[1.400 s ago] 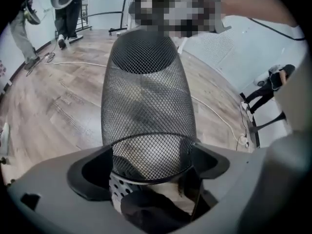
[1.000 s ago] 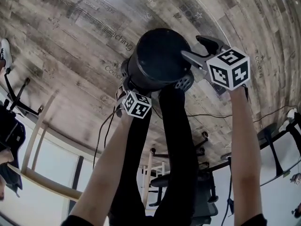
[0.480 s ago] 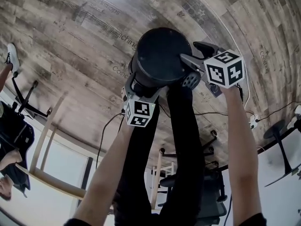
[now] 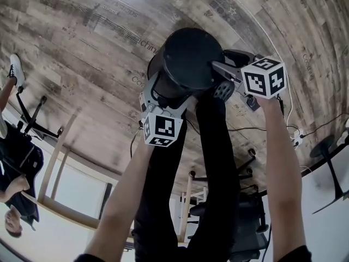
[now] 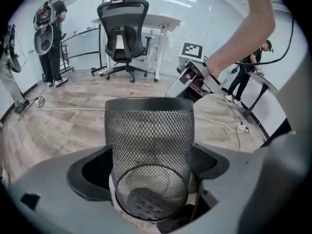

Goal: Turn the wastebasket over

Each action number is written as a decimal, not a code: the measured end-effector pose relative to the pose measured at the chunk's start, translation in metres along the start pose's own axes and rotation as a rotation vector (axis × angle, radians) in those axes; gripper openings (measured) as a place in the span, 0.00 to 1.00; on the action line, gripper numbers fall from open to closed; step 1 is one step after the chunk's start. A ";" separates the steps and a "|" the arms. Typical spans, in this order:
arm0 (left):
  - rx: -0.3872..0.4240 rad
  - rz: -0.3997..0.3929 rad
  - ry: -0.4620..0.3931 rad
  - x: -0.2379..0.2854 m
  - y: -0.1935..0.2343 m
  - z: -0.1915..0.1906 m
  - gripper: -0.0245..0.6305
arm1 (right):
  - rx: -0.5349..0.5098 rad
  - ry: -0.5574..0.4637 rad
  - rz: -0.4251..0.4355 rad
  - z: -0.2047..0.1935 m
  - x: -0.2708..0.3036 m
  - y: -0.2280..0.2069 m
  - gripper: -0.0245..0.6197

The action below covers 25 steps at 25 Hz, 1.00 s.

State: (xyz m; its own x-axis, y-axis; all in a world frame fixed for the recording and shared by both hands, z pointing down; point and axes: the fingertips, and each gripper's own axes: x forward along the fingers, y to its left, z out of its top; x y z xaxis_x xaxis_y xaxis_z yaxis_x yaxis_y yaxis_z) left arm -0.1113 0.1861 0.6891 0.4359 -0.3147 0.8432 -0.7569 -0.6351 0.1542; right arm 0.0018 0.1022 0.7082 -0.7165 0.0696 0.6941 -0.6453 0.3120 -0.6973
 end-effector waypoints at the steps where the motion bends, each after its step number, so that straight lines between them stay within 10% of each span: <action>1: 0.002 0.000 0.002 0.000 -0.001 0.001 0.80 | -0.013 -0.003 -0.007 0.000 -0.001 0.000 0.45; 16: 0.011 0.001 -0.106 0.047 0.004 0.048 0.80 | -0.150 -0.146 -0.128 0.046 -0.053 -0.025 0.42; 25: 0.020 0.006 0.066 0.092 0.027 0.033 0.79 | -0.102 -0.204 -0.144 0.056 -0.053 -0.028 0.38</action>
State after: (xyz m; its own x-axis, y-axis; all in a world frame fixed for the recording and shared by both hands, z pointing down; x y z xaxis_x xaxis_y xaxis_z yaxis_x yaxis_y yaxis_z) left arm -0.0756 0.1170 0.7543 0.3975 -0.2721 0.8763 -0.7496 -0.6471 0.1391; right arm 0.0433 0.0368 0.6808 -0.6647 -0.1719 0.7271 -0.7216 0.3998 -0.5652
